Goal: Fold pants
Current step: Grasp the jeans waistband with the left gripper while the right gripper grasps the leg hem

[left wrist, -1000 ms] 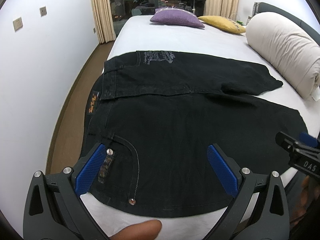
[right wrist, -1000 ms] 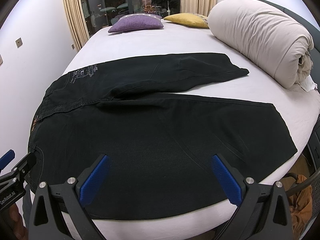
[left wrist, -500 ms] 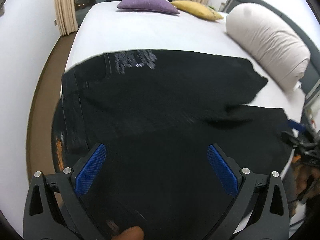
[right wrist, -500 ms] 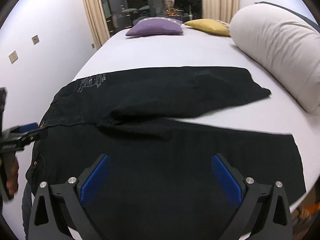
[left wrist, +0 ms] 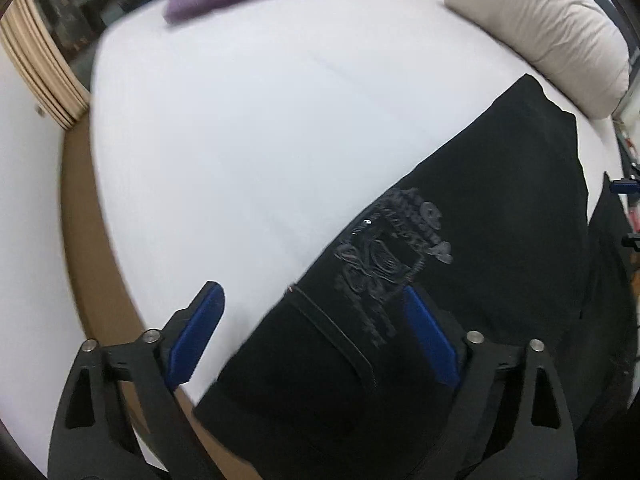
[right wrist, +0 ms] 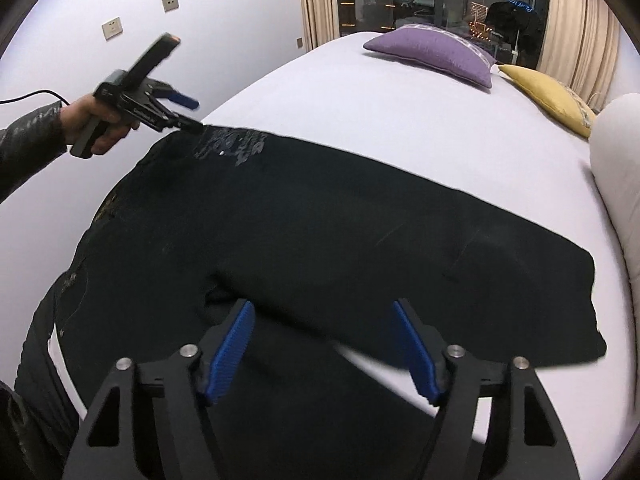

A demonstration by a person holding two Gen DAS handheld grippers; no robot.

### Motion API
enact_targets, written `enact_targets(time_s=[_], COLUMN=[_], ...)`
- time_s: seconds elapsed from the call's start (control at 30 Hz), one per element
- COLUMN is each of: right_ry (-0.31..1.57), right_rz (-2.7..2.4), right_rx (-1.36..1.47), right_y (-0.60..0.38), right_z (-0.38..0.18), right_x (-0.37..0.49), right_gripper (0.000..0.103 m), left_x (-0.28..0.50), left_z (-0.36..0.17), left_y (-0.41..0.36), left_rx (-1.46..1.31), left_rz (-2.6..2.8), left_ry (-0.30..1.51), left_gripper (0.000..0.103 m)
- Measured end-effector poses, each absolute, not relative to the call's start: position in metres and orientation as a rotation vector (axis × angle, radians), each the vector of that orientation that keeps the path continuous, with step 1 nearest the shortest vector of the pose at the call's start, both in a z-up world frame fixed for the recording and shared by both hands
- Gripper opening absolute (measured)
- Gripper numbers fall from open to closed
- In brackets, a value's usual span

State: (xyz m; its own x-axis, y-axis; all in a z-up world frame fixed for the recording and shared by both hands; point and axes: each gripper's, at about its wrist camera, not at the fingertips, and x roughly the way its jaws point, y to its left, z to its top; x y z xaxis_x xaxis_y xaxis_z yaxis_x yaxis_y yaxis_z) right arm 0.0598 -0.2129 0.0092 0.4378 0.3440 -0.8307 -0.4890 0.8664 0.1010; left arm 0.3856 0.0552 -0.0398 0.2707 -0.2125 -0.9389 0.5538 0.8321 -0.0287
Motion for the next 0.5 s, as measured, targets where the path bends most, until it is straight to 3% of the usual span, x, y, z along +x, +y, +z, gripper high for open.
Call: enact_targets(time_s=[0.23, 0.3, 0.37, 0.4, 0.43, 0.5], right_ry=[1.035, 1.043, 1.038, 1.034, 1.029, 1.013], right_rz=[0.580, 0.590, 0.599, 0.604, 0.612, 0.622], right_rx=[-0.146, -0.158, -0.171, -0.175, -0.178, -0.185], right_y=[-0.207, -0.201, -0.196, -0.193, -0.189, -0.179], right_z=[-0.010, -0.012, -0.012, -0.011, -0.008, -0.001], right_x=[0.088, 0.094, 0.099, 0.103, 0.106, 0.116], right_gripper=[0.064, 0.061, 0.059, 0.058, 0.057, 0.056], left_x=[0.418, 0.423, 0.426, 0.429, 0.424, 0.426], left_z=[-0.077, -0.077, -0.075, -0.073, -0.070, -0.066], left_y=[0.069, 0.071, 0.074, 0.075, 0.076, 0.076], left_rx=[0.296, 0.288, 0.279, 0.263, 0.272, 0.301], left_rz=[-0.599, -0.598, -0.593, -0.606, -0.603, -0.585], left_ry=[1.326, 1.345, 1.358, 1.371, 1.374, 1.362], left_gripper=[0.079, 0.072, 0.044, 0.038, 0.022, 0.014])
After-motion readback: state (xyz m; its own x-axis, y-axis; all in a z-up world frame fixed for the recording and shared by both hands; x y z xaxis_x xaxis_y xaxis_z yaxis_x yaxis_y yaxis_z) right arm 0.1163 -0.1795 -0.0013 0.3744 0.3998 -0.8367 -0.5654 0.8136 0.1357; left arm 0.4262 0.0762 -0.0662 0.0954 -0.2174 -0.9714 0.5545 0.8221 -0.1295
